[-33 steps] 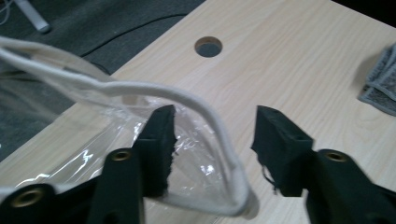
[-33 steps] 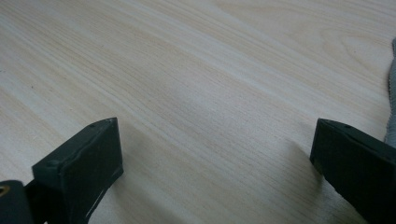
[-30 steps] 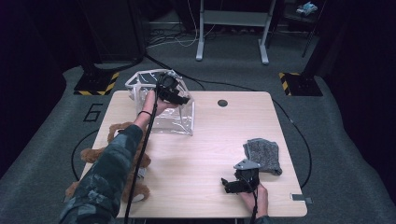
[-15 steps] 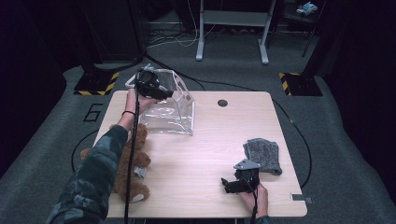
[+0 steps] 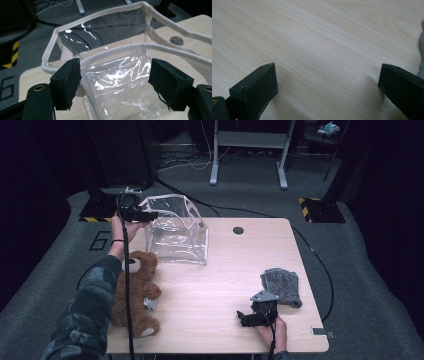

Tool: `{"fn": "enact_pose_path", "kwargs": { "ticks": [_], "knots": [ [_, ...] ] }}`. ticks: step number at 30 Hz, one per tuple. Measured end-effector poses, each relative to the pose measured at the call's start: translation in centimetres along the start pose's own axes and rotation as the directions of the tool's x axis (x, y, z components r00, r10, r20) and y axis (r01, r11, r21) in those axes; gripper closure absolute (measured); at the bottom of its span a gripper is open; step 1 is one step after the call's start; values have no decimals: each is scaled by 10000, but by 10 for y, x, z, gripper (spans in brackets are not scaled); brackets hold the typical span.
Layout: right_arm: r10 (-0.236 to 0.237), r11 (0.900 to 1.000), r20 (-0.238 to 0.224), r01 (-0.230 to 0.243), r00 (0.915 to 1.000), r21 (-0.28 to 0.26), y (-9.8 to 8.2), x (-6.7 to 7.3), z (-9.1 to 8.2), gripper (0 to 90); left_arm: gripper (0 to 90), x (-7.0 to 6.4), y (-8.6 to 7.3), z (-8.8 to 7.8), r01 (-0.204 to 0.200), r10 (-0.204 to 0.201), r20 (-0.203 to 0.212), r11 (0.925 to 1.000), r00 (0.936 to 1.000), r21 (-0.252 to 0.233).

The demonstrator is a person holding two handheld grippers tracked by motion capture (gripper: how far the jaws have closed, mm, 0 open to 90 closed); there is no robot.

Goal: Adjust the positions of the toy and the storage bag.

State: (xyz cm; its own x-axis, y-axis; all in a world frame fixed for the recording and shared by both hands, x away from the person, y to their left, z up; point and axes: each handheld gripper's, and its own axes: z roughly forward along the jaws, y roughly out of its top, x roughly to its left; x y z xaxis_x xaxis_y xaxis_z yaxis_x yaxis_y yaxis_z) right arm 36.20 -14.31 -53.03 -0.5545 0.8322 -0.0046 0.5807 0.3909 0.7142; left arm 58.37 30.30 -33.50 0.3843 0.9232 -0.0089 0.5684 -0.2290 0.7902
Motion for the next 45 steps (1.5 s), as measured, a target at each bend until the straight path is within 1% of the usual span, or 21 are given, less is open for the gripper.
{"fn": "enact_pose_path", "kwargs": {
  "ticks": [1, 5, 6, 8, 9, 10, 12, 14, 15, 16, 17, 20, 21, 25, 30, 31, 36, 39, 41, 42, 45],
  "knots": [
    [3, 10000, 1, -3, 10000, -2, 0, 0, 0, 14, 257, 3, -1, 1, -34, 34, -41, 9999, 10000, 152],
    [6, 10000, -1, -6, 10000, -4, 0, 0, 0, 14, 272, 9, -7, 9, 285, -273, -224, 9982, 9994, 532],
    [1, 10000, 0, -1, 10000, -3, 0, 0, 0, 14, 291, 9, -10, 11, 197, -168, -460, 9977, 9988, 645],
    [7, 10000, -1, -7, 10000, 0, 0, 0, 0, 14, 330, 12, -15, 17, 203, -156, -531, 9958, 9985, 888],
    [8, 10000, -3, -8, 10000, -2, 0, 0, 0, 14, 379, 12, -20, 23, 270, -195, -681, 9934, 9975, 1112],
    [8, 10000, -3, -8, 10000, -2, 0, 0, 0, 14, 402, 12, -20, 23, 270, -195, -681, 9934, 9975, 1112],
    [5, 10000, -4, -5, 10000, -5, 0, 0, 0, 14, 434, 16, -25, 31, 616, -544, -548, 9883, 9970, 1397],
    [-28, 10000, -17, 28, 10000, -20, 0, 0, 0, 14, 538, 16, -27, 35, 780, -716, -488, 9861, 9962, 1465],
    [-33, 10000, -19, 33, 10000, -21, 0, 0, 0, 15, 612, 15, -27, 39, 633, -573, -447, 9869, 9974, 1486],
    [-33, 10000, -19, 33, 10000, -21, 0, 0, 0, 15, 640, 15, -27, 39, 633, -573, -447, 9869, 9974, 1486],
    [-35, 10000, -23, 35, 10000, -21, 0, 0, 0, 15, 676, 12, -26, 43, 582, -463, -753, 9846, 9961, 1646],
    [-39, 10000, -23, 39, 10000, -18, 0, 0, 0, 15, 741, 13, -27, 44, 604, -482, -844, 9871, 9953, 1479],
    [-59, 10000, -19, 59, 10000, -37, 0, -1, 0, 15, 763, 13, -27, 44, 728, -609, -838, 9865, 9946, 1469],
    [-36, 10000, -27, 36, 10000, -18, 0, 0, 0, 15, 794, 13, -27, 45, 799, -727, -626, 9896, 9954, 1198],
    [60, 10000, -6, -60, 10000, 15, 0, 0, 0, 15, 802, 3, -24, 47, 542, -518, -239, 9924, 9984, 1105],
    [50, 10000, 0, -50, 10000, 22, 0, 0, 0, 15, 803, -4, -22, 49, 431, -429, -43, 9928, 9991, 1115],
    [-47, 10000, -5, 46, 10000, -14, 0, 0, 0, 15, 803, -17, -19, 53, 45, -83, 333, 9934, 9994, 1144],
    [-109, 9999, 5, 109, 9999, -34, 0, -1, 0, 15, 806, -26, -17, 53, -101, 28, 603, 9927, 9982, 1204],
    [-58, 10000, 3, 58, 10000, -23, 0, 0, 0, 15, 810, -35, -18, 52, -375, 288, 712, 9915, 9970, 1244],
    [-58, 10000, 3, 58, 10000, -23, 0, 0, 0, 15, 812, -35, -18, 52, -375, 288, 712, 9915, 9970, 1244],
    [-39, 10000, 25, 39, 10000, -23, 0, 0, 0, 15, 815, -46, -21, 49, -531, 416, 967, 9914, 9944, 1195]
  ]
}}
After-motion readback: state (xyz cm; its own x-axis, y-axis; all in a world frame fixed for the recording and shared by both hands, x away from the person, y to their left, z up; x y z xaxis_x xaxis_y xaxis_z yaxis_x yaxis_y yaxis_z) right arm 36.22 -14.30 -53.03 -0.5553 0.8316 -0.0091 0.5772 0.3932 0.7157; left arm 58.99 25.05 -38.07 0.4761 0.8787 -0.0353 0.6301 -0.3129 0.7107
